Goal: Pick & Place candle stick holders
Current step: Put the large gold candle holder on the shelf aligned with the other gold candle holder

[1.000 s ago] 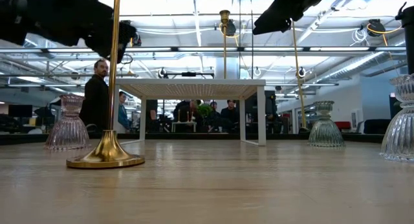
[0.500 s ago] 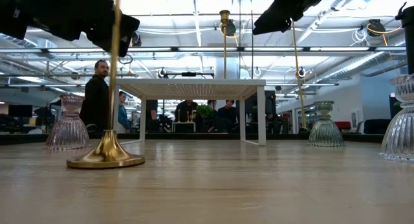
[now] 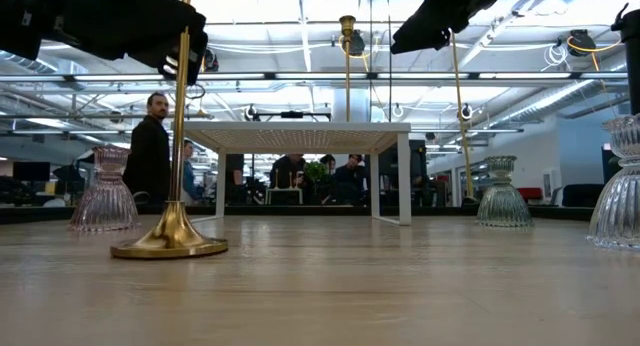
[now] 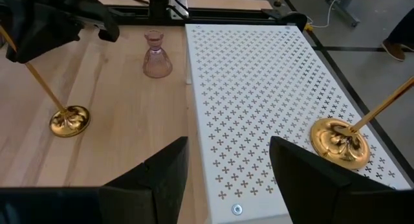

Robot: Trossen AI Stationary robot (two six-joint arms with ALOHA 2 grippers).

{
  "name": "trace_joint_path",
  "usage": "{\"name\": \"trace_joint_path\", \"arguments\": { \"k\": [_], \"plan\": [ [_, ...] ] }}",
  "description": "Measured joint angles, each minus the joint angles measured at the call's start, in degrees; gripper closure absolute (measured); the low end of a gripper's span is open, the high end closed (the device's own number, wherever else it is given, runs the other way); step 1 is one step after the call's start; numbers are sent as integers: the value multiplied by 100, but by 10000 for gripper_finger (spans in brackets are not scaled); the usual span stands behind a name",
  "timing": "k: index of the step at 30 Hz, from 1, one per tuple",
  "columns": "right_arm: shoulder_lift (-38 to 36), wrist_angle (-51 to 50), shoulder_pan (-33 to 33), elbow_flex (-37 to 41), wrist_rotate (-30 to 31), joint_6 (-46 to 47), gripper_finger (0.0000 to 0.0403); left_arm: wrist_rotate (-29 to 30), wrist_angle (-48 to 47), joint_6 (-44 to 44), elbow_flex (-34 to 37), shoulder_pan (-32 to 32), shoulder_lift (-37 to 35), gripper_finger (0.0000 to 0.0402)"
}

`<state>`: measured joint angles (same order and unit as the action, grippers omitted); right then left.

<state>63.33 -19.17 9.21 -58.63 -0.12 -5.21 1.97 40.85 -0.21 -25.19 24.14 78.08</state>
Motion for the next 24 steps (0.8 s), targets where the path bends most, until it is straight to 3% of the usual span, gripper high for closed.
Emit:
{"name": "trace_joint_path", "arguments": {
  "k": [5, 10, 14, 20, 24],
  "plan": [
    [0, 0, 0, 0, 0, 0, 195, 70, 490, 94, 2, 0, -38, 364],
    [0, 1, 2, 0, 0, 0, 195, 115, 679, 94, -47, -129, -171, 387],
    [0, 1, 2, 0, 0, 0, 195, 118, 684, -41, -365, -358, -216, 382],
    [0, 1, 2, 0, 0, 0, 195, 104, -121, -558, -1245, -808, -214, 387],
    [0, -1, 2, 0, 0, 0, 195, 91, -931, -442, -1886, -1057, -307, 387]
  ]
}}
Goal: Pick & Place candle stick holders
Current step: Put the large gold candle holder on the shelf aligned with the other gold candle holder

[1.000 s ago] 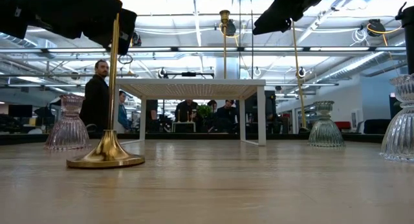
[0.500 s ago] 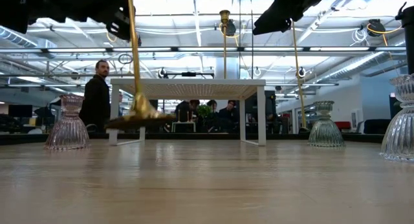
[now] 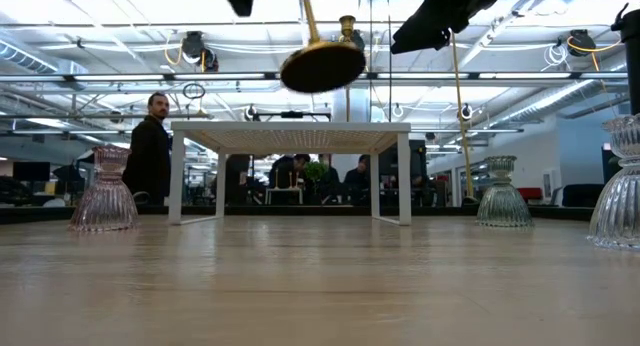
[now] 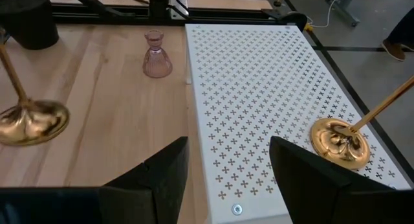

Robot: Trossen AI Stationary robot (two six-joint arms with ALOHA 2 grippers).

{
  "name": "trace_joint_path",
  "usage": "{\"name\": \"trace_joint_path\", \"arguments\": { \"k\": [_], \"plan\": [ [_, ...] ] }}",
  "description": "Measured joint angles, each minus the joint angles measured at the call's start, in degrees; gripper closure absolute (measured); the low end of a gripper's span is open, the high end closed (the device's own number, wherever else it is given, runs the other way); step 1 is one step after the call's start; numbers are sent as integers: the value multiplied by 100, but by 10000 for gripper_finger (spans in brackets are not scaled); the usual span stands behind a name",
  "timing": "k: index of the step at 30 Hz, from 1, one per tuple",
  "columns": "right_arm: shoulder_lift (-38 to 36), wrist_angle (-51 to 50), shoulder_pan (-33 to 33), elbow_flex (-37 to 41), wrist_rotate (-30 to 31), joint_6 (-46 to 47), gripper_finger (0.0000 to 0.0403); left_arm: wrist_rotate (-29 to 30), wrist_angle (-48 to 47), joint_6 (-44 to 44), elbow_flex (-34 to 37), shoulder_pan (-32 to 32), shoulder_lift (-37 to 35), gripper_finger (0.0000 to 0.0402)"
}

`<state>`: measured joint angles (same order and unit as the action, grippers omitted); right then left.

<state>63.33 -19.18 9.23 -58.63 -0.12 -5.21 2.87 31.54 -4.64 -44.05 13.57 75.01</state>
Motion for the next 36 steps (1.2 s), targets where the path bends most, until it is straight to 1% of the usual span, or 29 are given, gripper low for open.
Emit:
{"name": "trace_joint_path", "arguments": {
  "k": [2, 5, 7, 10, 16, 22, 26, 30, 33, 36],
  "plan": [
    [1, 2, 0, 0, 2, 0, 195, 7, -370, 94, -349, -172, -26, 386],
    [0, -2, 0, 2, 0, 0, 195, 23, -1104, 268, -687, -451, -203, 385],
    [1, -42, 0, 2, 2, 0, 195, 17, -1308, 441, -956, -720, -236, 387],
    [2, -81, 0, 2, 2, 0, 195, 11, -1811, 495, -1068, -1140, -534, 387],
    [2, -90, 0, 2, 1, 0, 195, -75, -2005, 609, -1106, -2177, -899, 387],
    [2, -83, 0, 2, 2, 0, 195, -669, -2115, 597, -1102, -3324, -837, 387],
    [2, -85, 0, 2, 1, 0, 195, -957, -2117, 561, -1100, -3868, -649, 387],
    [2, -85, 0, 2, 2, 0, 195, -1198, -1989, 557, -1111, -4197, -457, 387],
    [2, -83, 2, 2, 2, -9, 195, -1209, -2120, 543, -1093, -4347, -288, 387],
    [2, -83, 2, 2, 2, -11, 195, -1210, -2026, 564, -1095, -4413, -172, 387]
  ]
}}
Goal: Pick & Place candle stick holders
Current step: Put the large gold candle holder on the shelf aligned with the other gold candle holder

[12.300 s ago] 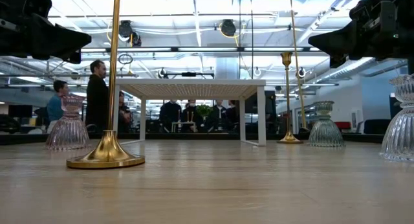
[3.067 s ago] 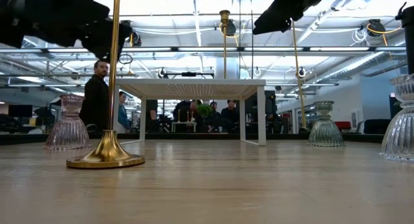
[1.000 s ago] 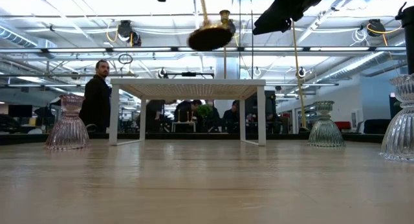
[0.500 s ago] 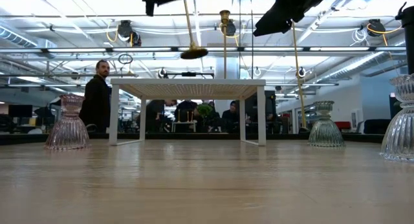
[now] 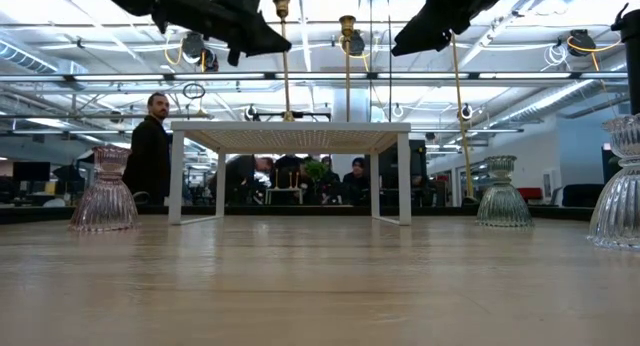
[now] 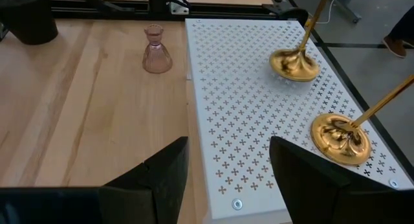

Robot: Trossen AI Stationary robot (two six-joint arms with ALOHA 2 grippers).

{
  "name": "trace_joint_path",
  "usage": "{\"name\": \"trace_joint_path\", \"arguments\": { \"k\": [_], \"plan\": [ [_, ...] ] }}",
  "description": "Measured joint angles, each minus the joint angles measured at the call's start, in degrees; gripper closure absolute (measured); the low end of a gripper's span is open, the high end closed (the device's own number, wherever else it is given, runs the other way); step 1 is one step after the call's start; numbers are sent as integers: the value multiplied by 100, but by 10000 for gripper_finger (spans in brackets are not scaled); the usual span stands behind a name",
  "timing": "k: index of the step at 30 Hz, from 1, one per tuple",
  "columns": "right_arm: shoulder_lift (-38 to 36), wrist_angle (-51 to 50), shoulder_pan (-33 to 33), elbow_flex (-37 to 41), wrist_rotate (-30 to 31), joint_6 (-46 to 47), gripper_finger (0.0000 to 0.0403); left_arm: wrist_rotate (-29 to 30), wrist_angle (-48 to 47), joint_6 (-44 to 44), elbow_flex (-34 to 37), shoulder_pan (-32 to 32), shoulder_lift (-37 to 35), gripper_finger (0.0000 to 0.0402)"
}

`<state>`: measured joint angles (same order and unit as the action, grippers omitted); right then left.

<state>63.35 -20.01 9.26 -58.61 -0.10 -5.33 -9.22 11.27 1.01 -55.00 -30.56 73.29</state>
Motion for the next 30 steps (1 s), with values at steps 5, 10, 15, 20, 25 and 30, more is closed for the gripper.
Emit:
{"name": "trace_joint_path", "arguments": {
  "k": [5, 10, 15, 20, 25, 30],
  "plan": [
    [0, -2, 0, 0, 0, -8, 195, -1, -11, 45, 0, -98, 34, 387],
    [0, 0, 0, 0, 0, -11, 195, 3, -5, 45, 0, -101, 34, 387],
    [0, 0, 0, 0, 0, -10, 195, 13, 40, 46, -4, -77, 203, 387],
    [0, -1, 0, 0, 0, 5, 195, 27, 211, 64, -7, -103, 340, 387],
    [0, -2, 0, 0, 0, 0, 195, 25, 179, 208, -7, -103, 347, 384],
    [0, -2, 0, 0, 0, -4, 195, 92, 83, 318, -8, -108, 344, 356]
  ]
}}
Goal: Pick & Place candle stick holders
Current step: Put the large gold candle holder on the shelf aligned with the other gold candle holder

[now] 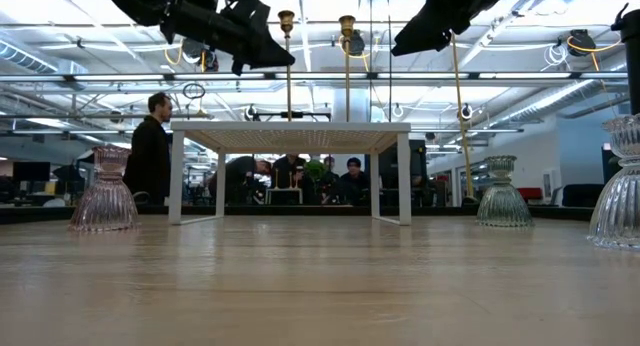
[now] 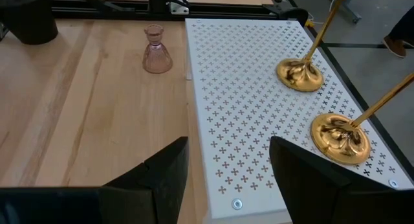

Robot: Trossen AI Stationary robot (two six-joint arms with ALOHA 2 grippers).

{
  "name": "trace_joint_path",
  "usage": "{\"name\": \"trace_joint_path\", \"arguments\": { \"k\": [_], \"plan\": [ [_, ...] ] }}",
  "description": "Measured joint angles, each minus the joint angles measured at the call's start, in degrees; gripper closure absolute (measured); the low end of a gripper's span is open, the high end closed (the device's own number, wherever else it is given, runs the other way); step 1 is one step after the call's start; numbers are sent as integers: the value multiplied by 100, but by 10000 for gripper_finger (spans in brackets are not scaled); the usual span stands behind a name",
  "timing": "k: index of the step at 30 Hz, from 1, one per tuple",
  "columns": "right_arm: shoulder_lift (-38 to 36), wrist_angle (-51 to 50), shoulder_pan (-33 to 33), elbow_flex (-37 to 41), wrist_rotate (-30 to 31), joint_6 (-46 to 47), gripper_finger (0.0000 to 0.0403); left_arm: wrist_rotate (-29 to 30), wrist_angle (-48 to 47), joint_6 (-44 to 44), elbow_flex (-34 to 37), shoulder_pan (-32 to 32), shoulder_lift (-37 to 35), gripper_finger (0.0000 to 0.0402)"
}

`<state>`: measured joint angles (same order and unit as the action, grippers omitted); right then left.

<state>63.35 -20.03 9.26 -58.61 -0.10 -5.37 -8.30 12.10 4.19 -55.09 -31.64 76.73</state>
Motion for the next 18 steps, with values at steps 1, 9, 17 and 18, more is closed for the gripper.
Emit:
{"name": "trace_joint_path", "arguments": {
  "k": [1, 9, 17, 18],
  "plan": [
    [0, 0, 0, 0, -2, 0, 195, 11, -48, 32, 2, 0, 1, 353],
    [0, -42, -112, 0, -17, -347, 195, 86, -46, 49, 2, 0, 2, 346],
    [-134, -330, -569, 0, -22, -492, 194, 101, -338, 121, 2, 0, 2, 305],
    [-195, -381, -630, 0, -20, -458, 194, 131, -359, 139, 2, 5, 2, 295]
  ]
}}
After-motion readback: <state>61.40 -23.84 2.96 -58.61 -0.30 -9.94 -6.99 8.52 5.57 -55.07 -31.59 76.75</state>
